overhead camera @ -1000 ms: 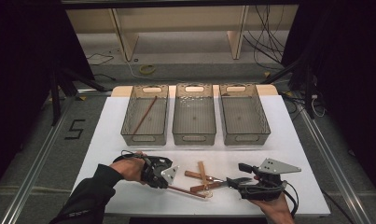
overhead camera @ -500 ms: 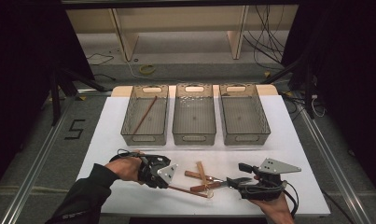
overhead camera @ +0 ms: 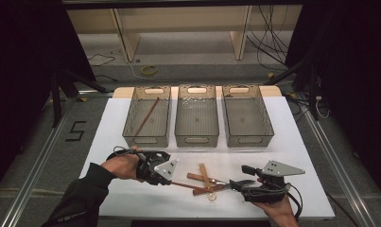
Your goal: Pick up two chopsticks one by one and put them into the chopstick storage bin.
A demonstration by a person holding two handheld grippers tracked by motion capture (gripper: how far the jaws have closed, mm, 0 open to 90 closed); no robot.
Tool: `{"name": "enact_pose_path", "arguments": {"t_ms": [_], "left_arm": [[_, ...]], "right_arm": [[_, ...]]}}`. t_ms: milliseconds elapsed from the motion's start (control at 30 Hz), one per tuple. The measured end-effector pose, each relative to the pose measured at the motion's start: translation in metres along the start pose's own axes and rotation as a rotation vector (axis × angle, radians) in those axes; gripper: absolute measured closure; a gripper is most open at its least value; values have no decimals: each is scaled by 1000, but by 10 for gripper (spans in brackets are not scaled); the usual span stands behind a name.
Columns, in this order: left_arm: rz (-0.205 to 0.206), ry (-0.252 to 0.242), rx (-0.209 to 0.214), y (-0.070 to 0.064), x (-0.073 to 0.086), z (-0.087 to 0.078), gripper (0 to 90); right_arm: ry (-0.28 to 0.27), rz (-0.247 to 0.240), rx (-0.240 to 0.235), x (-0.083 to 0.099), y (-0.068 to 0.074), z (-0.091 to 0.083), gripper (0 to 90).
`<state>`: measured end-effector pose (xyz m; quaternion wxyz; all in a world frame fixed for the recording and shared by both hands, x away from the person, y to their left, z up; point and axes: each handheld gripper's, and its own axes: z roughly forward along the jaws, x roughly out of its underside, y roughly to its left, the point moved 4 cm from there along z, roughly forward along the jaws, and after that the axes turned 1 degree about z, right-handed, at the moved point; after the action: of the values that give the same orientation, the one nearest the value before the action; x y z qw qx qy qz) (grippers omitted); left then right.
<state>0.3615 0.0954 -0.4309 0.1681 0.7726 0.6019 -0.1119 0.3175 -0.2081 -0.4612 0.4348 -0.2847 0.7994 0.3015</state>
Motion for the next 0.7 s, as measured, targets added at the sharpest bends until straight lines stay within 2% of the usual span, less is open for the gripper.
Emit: {"name": "enact_pose_path", "arguments": {"t_ms": [233,400,433,500,700], "left_arm": [[-156,-36,-125,28,8,-16,840],[-308,-98,-236,51,14,-34,840],[-335,-103,-245,56,16,-38,840],[-391,-107,-290,65,19,-46,840],[-533,-154,-377,93,30,-66,839]], "right_arm": [[-1,0,2,0,0,0,261],[-2,1,2,0,0,0,261],[-1,0,2,0,0,0,261],[-1,0,2,0,0,0,261],[-1,0,2,0,0,0,261]]}}
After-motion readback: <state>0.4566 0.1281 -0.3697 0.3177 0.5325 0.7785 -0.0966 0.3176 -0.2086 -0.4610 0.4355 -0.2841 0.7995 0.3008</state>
